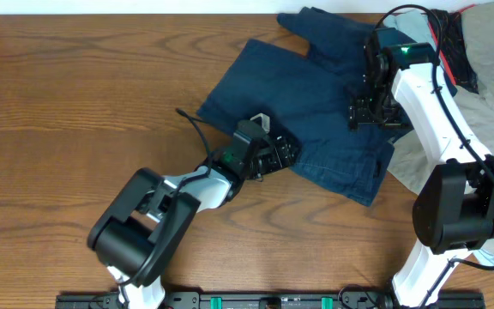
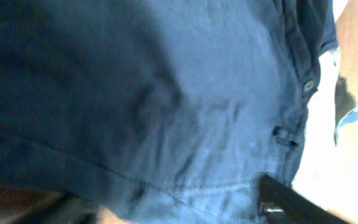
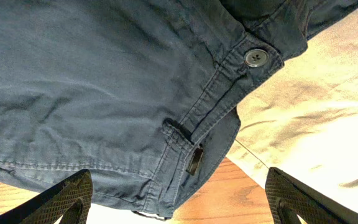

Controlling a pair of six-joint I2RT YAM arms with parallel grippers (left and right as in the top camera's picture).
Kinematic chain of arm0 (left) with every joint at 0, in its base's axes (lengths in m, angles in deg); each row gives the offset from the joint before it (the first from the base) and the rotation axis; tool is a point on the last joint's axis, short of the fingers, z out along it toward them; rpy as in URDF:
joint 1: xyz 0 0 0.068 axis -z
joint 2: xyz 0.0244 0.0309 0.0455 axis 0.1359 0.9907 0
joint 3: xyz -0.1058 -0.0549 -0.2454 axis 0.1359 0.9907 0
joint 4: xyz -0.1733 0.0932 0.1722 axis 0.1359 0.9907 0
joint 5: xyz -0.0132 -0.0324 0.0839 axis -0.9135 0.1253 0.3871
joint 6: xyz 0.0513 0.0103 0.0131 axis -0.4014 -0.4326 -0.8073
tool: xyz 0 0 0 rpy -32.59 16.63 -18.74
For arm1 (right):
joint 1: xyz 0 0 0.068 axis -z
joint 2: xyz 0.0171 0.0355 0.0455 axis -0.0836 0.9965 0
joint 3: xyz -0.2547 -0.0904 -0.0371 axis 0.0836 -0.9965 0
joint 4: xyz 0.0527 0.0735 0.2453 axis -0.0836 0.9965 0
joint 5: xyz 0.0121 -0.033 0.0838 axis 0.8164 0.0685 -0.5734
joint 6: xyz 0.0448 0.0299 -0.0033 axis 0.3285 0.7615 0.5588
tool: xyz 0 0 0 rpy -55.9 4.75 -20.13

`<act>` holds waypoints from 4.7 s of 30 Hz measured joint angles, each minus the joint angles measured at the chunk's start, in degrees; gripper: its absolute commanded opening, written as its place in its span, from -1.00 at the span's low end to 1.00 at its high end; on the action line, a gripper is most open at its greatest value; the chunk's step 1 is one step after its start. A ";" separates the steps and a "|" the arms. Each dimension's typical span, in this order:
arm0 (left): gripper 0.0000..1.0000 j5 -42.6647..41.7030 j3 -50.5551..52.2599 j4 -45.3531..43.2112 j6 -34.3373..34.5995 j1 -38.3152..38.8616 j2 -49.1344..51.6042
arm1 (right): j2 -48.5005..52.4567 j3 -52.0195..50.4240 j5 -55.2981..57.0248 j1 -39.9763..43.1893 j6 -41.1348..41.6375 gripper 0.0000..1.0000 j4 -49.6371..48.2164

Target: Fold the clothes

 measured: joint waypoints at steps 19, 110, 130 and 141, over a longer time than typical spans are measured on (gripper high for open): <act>-0.88 5.79 0.24 6.10 -8.02 -13.84 -1.90 | 0.00 -0.04 4.92 4.96 0.50 0.72 1.62; 0.95 -3.61 -1.22 74.29 -7.82 -43.71 -14.25 | 10.27 -0.35 -31.41 -6.45 -4.59 0.79 -38.25; 0.96 -2.89 2.58 70.14 -0.13 -42.34 -15.52 | 22.95 0.11 -35.85 -12.87 5.27 -0.98 -57.46; 0.96 -2.69 2.71 68.87 1.97 -42.34 -16.00 | 17.94 0.63 -28.26 -4.42 5.70 -0.98 -35.85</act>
